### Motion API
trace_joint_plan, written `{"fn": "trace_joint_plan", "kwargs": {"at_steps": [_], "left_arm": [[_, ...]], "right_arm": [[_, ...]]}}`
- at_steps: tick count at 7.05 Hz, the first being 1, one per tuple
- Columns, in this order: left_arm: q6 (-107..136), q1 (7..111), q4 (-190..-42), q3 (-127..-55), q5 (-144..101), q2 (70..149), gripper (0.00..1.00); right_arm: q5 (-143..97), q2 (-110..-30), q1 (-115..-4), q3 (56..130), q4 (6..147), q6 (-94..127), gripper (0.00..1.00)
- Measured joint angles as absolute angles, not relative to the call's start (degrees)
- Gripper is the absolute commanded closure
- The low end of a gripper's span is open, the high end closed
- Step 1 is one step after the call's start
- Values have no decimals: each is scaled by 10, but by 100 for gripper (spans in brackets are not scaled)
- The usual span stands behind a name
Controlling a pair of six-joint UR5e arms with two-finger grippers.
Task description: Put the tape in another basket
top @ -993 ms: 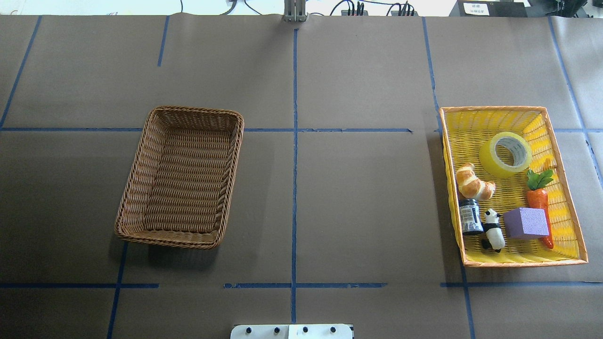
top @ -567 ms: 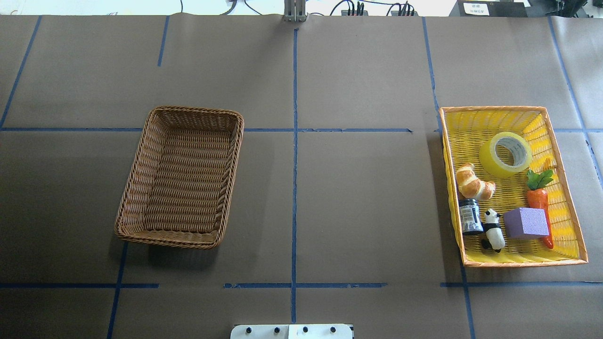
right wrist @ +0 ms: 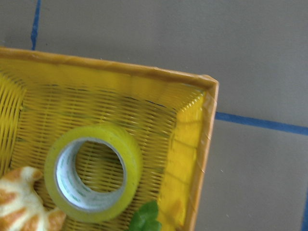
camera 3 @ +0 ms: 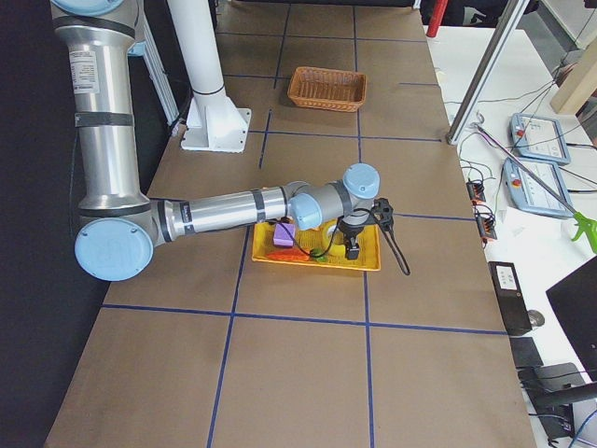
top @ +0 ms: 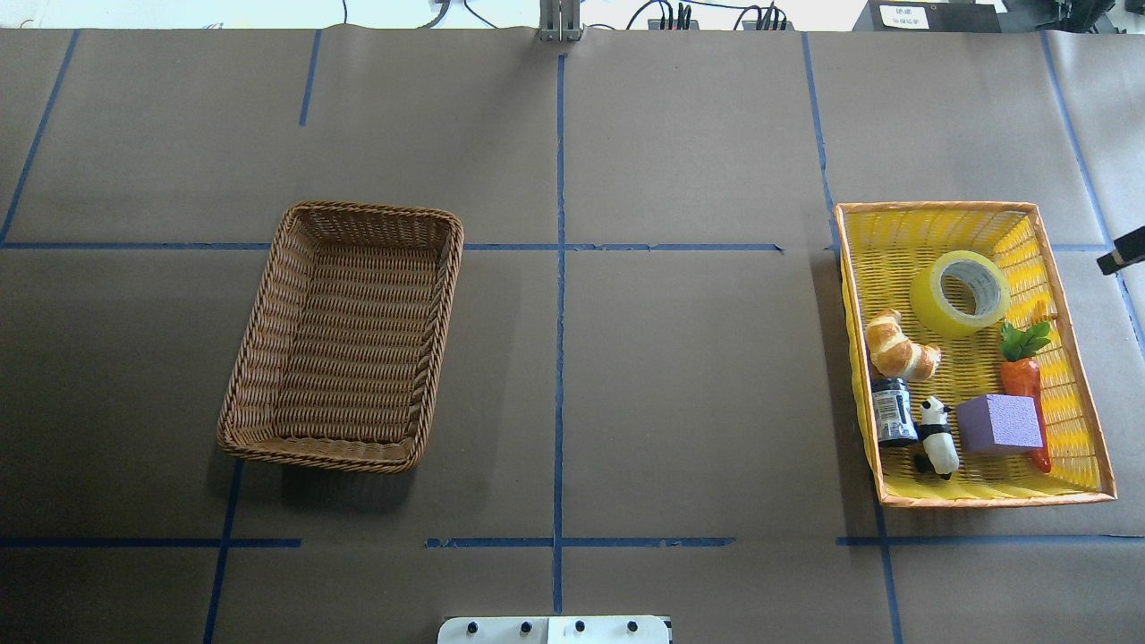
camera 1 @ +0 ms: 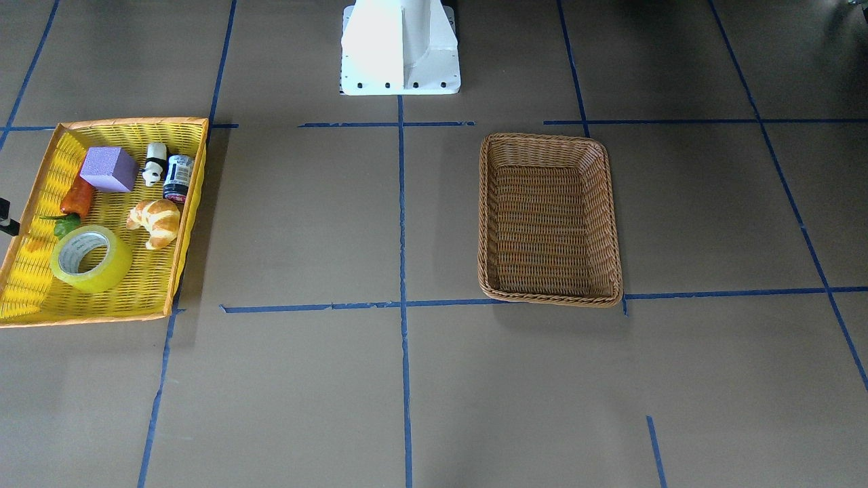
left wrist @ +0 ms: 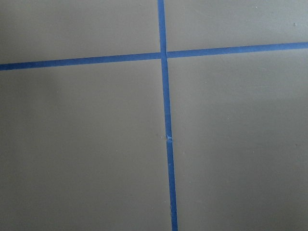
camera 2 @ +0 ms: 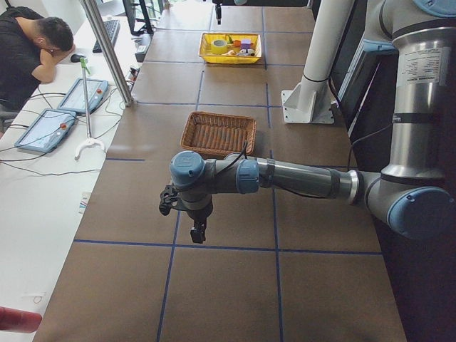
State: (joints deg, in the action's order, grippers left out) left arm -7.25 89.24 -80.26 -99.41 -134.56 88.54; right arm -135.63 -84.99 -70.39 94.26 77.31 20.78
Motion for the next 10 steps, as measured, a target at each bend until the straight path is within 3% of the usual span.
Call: {"fn": "trace_joint_plan", "kwargs": {"at_steps": [5,7,10], "left_arm": [[-74,892,-812,-1003,-1377,887,0],[-72,892,-813,-1004,-1384,887,0],[-71,892,-813,-1004,-1385,888,0]], "right_arm": [[-1311,-832,-629,871,679,315,10],[-1312,-838,-624,870,674,315,34],[-1314,-842,-620,870,673,312,87]]}}
